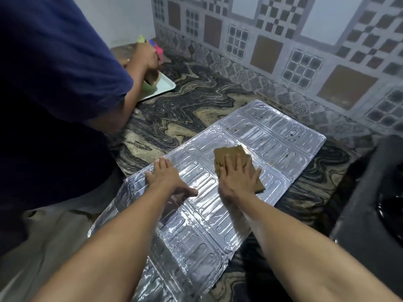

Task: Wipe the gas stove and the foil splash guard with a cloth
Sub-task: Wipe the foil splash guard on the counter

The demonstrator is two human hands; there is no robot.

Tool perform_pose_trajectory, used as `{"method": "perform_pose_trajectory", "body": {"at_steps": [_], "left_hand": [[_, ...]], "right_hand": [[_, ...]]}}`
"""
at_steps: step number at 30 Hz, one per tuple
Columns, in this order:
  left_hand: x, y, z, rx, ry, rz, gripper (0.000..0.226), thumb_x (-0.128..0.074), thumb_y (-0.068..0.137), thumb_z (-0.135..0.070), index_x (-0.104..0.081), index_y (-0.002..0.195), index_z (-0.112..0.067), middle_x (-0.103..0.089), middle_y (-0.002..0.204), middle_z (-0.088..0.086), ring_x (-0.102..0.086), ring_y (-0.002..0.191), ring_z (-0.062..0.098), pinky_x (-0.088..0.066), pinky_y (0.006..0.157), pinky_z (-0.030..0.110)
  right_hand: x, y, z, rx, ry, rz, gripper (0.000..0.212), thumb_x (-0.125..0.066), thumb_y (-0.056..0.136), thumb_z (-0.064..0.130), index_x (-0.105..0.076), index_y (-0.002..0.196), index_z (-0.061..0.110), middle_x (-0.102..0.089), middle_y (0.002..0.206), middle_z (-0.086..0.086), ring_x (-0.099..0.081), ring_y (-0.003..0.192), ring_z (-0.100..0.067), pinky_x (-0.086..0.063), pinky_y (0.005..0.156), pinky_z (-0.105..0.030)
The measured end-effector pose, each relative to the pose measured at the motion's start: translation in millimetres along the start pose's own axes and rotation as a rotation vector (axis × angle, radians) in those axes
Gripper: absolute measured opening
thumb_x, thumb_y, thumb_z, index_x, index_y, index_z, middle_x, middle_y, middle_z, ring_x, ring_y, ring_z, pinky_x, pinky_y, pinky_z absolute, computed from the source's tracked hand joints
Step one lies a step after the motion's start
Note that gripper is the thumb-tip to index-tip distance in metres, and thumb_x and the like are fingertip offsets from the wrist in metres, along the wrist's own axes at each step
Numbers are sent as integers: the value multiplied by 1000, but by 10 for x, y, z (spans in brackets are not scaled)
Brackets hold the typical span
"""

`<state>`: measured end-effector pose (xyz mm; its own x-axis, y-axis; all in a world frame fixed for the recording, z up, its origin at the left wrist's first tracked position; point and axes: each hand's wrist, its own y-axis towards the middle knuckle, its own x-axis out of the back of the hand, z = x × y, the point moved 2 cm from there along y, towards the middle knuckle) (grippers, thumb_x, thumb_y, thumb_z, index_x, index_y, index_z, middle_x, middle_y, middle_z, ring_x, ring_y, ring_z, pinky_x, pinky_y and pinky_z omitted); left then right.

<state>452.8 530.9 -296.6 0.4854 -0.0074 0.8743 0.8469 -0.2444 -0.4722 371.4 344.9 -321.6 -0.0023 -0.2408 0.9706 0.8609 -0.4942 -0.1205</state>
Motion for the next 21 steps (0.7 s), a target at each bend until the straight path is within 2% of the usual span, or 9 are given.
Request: {"method": "perform_pose_trajectory", "body": {"at_steps": [4,9,12,15,18,21], "left_hand": [[30,14,-22,22,45,42,155,-71,48,-81,12,151,-1,13,160,19,7,148,37,-11,113,63],[56,-30,-32,-3,39,53,153,-72,49,-79,12,151,-1,13,160,19,7,148,36,-12,111,68],[91,-44,-50,8,77,79,151,-73,52,-77,11,151,0,12,159,22,7,147,40,-9,111,69],[115,-58,-96,-17,127,97,145,-80,59,-64,12,150,1,15,157,27,11,146,42,0,114,65],[81,-47,-118,-126,74,84,139,-81,64,-53,17,151,-8,25,157,20,21,145,36,9,114,62],[-55,-55,-112,-181,58,110,151,-86,52,-57,21,151,-19,32,155,9,25,143,35,10,111,65]], "right_hand": [[-125,-460,73,124,-6,-6,59,-6,97,57,2,153,41,6,164,3,20,147,-27,13,114,-60],[-55,-379,-297,-131,-59,-33,59,-10,97,56,2,153,42,2,164,1,14,149,-28,5,115,-62],[-34,-378,-270,-145,-31,8,59,-12,98,54,2,153,39,5,164,-1,16,148,-31,6,115,-62],[-57,-510,-159,-142,42,70,61,-13,98,53,5,154,37,12,163,-3,23,146,-33,10,114,-62],[-78,-738,12,-135,86,133,62,-14,98,53,6,154,35,17,162,-5,28,143,-35,13,112,-63],[-94,-956,133,-81,57,176,63,-14,98,53,7,154,33,18,162,-6,30,143,-36,16,111,-63]]}}
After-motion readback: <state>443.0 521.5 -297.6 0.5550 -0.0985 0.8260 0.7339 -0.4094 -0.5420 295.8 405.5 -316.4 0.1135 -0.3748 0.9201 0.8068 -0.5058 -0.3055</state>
